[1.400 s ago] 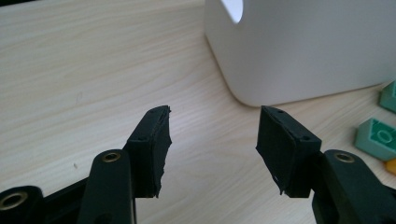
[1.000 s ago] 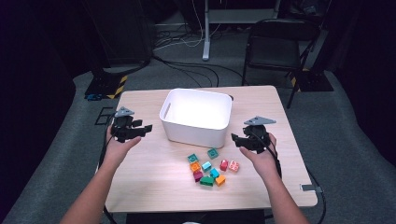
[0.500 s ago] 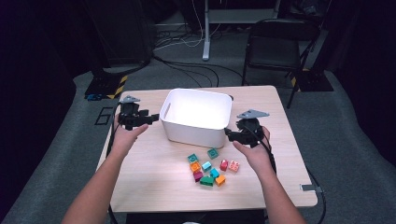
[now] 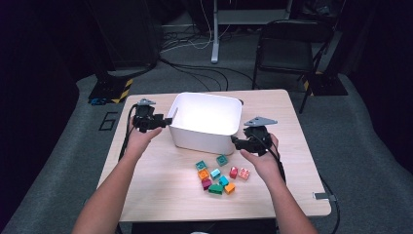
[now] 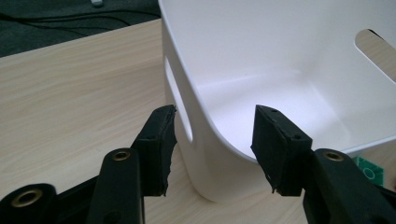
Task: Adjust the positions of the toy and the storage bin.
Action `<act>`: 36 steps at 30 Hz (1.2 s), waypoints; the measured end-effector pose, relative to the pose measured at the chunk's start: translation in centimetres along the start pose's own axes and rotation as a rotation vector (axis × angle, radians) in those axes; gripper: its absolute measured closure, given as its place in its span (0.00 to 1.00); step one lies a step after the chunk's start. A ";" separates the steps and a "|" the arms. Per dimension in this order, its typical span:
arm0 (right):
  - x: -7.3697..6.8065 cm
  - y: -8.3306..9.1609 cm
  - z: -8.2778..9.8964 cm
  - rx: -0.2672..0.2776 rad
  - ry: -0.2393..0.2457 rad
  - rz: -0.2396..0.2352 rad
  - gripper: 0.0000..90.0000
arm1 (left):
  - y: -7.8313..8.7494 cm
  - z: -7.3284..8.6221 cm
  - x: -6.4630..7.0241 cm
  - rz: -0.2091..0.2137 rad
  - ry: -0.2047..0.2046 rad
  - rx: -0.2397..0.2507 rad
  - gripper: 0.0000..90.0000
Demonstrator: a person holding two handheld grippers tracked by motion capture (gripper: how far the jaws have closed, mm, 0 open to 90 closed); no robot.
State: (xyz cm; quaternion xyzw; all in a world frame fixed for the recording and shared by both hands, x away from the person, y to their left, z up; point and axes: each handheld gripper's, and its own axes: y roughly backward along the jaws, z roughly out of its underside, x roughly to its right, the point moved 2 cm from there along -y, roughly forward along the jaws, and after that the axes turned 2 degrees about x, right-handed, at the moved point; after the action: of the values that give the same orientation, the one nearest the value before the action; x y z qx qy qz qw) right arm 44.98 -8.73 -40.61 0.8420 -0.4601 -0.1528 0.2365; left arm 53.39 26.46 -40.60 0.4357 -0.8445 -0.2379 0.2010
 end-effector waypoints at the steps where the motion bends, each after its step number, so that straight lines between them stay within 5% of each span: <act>1: -0.1 -0.3 0.1 -0.008 0.008 -0.002 0.46 | -0.2 0.0 0.2 0.017 -0.009 -0.006 0.57; 13: 0.0 -1.2 0.5 -0.016 -0.005 -0.029 0.46 | 0.6 0.6 1.7 0.001 -0.073 -0.035 0.57; 27: -0.1 -1.5 0.7 -0.019 0.008 -0.037 0.43 | 3.2 2.9 3.3 0.035 -0.018 -0.011 0.56; 34: -0.2 -1.3 0.8 -0.016 0.014 -0.050 0.43 | 3.8 3.2 3.5 0.030 -0.055 -0.010 0.56; 36: -0.5 -1.3 0.8 -0.018 0.019 -0.054 0.43 | 3.8 3.3 3.5 -0.004 -0.091 -0.016 0.56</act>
State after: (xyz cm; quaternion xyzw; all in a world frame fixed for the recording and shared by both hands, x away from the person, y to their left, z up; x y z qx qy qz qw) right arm 45.30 -7.91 -41.96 0.8535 -0.4334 -0.1555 0.2441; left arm 47.31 26.22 -40.58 0.4247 -0.8499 -0.2646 0.1651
